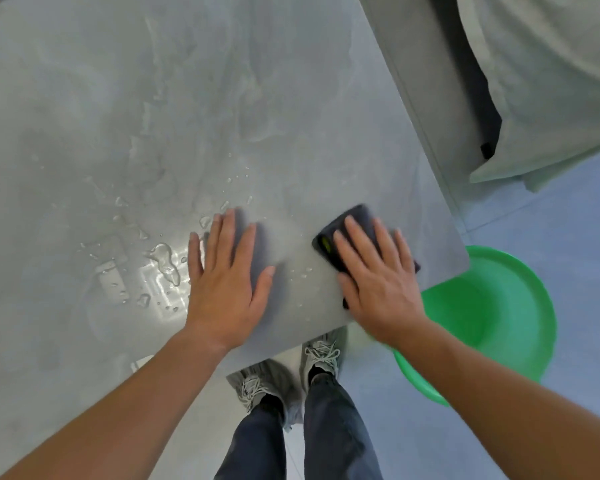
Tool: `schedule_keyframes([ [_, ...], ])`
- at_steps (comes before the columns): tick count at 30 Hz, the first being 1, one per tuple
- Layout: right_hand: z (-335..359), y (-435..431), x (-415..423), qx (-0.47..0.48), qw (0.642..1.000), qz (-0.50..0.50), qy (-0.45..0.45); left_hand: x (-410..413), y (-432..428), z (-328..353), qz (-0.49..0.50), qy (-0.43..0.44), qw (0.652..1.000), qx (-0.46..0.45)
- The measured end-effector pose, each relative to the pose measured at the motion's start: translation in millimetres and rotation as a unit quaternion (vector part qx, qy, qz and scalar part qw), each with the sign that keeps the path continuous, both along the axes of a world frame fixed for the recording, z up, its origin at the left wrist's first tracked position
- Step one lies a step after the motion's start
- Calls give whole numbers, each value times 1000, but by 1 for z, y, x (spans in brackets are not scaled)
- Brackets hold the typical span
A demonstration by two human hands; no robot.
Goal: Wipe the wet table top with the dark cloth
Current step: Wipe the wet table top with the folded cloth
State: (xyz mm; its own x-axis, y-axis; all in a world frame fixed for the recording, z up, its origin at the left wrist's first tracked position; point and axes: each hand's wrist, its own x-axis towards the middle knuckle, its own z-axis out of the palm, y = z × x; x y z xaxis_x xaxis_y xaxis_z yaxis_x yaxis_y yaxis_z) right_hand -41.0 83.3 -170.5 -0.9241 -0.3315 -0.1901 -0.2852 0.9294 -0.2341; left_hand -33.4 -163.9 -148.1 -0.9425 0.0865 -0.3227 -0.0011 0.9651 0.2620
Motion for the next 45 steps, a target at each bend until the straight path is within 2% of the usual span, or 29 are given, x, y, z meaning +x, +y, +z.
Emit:
schedule_keyframes([
  [4,-4,-32,-43,-3,977,-213,-3,10,-32,-5,50,-9,999,-17],
  [6,-4,-49,-25,4,982,-187,8,13,-44,-7,43,-15,999,-25],
  [10,-2,-61,43,11,1000,-2,1,13,-55,-9,13,-25,999,-23],
  [13,-2,-53,34,11,996,85,11,13,-56,-9,15,-24,999,-30],
  [15,-2,-53,5,-6,1000,22,12,13,-58,-10,12,-21,999,-32],
  [18,-1,-71,-22,-23,985,-171,-12,13,-63,-8,8,-17,1000,-20],
  [19,-2,-81,-15,-13,984,-179,-10,13,-65,-7,5,-19,1000,-14],
  [24,2,-108,64,-7,1000,-6,-7,13,-73,-7,-10,-23,1000,6],
  [28,1,-101,47,7,997,77,-4,14,-77,-7,-20,-25,999,11],
  [29,0,-101,29,10,998,59,5,13,-78,-7,-23,-27,999,12],
  [33,-5,-120,-25,6,988,-153,0,12,-84,-8,-35,-28,999,20],
  [35,-4,-135,-9,10,990,-140,7,12,-86,-8,-32,-15,999,32],
  [38,-1,-136,37,21,1000,1,-1,3,-90,-7,-7,9,999,31],
  [40,-1,-127,31,21,998,51,-12,-11,-95,-9,14,5,1000,14],
  [42,-2,-125,-3,22,999,44,-6,-25,-98,-11,23,-7,1000,0],
  [45,-4,-138,-68,9,997,-80,2,-32,-99,-13,17,-17,1000,-12],
])
